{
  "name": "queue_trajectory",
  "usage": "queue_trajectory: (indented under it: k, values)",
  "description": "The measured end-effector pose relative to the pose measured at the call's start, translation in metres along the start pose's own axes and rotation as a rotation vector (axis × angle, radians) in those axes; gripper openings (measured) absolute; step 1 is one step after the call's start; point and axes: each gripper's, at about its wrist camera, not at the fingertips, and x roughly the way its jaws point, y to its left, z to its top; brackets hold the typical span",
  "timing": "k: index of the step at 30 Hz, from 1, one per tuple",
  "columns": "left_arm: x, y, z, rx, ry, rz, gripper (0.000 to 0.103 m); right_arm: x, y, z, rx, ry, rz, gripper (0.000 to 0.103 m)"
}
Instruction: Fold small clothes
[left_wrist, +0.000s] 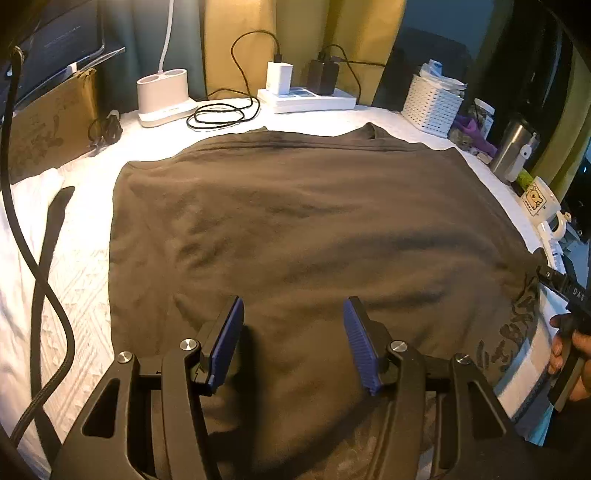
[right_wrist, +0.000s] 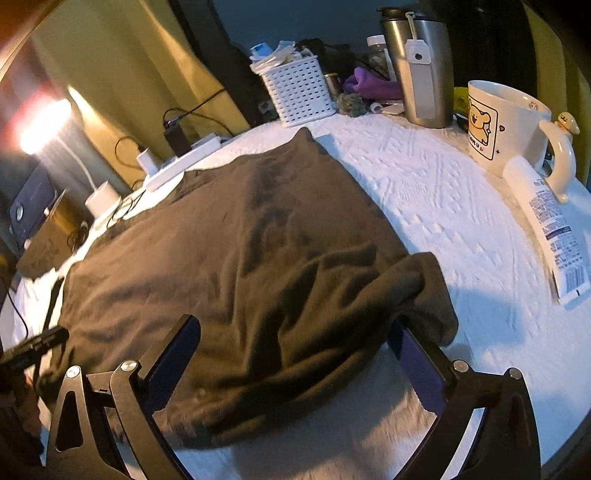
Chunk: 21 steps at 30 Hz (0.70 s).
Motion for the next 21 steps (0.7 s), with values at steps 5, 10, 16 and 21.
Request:
queue_trajectory:
  k: [5, 10, 16, 21]
  values:
    - [0.006, 0.007, 0.007, -0.007, 0.012, 0.014, 0.056, 0.012, 0.008, 0.009, -0.025, 0.002, -0.009, 0.102]
    - [0.01, 0.016, 0.013, -0.016, 0.019, 0.025, 0.056, 0.024, 0.018, 0.015, -0.082, -0.001, -0.044, 0.08]
    - [0.015, 0.025, 0.02, -0.025, 0.024, 0.022, 0.056, 0.036, 0.021, 0.025, -0.111, 0.005, -0.066, 0.04]
    - [0.013, 0.034, 0.023, -0.04, 0.01, 0.014, 0.056, 0.034, 0.03, 0.034, -0.123, 0.004, -0.046, 0.031]
